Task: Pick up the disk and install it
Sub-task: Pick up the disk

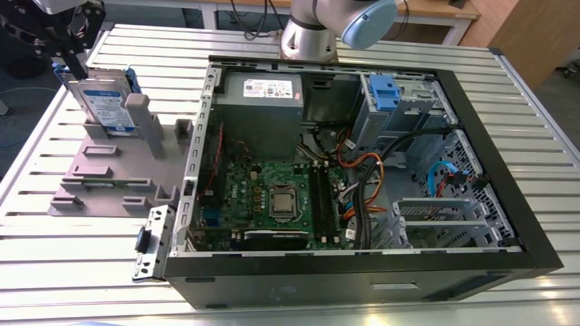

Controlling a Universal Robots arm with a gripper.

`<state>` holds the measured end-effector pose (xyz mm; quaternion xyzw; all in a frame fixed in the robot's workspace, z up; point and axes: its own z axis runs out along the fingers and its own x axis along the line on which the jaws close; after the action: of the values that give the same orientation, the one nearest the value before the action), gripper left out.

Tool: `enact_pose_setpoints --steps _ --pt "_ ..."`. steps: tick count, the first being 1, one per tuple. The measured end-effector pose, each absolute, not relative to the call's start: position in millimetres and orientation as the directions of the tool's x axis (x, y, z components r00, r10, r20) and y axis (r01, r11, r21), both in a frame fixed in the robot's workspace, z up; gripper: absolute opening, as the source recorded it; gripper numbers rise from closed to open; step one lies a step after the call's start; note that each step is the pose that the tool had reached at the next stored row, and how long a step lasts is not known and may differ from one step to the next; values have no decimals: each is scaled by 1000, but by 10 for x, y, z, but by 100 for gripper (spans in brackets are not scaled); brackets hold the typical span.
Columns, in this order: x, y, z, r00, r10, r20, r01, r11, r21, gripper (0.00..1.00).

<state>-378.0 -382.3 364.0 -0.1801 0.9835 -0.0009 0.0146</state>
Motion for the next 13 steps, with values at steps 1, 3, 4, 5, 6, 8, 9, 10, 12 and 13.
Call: enact_pose_setpoints --steps 1,3,4,5,6,8,9,10,12,13 --pt "-3779 -3823 3640 -934 -355 -28 -355 935 -7 11" --pt "-3779 -3823 3640 -934 -357 -28 -357 934 -7 11" --pt "-3779 -3823 3640 -934 -357 -28 -357 934 -7 11" --pt "-3779 -3823 3640 -933 -358 -28 -358 934 -7 11" --pt "-3779 -3823 3640 -933 -359 -28 -359 933 -7 11" --pt "-3779 -3823 3640 -932 -361 -28 -361 933 -7 11" --pt "-3779 -3823 3640 -932 -362 -28 -362 932 -7 11" --pt "-3779 -3823 3640 -932 -363 -28 -363 932 -7 11" --pt "-3779 -3823 3640 -931 -364 -28 -364 931 -7 11" --pt "-3779 -3823 3640 -931 -365 -28 -365 931 -7 11"
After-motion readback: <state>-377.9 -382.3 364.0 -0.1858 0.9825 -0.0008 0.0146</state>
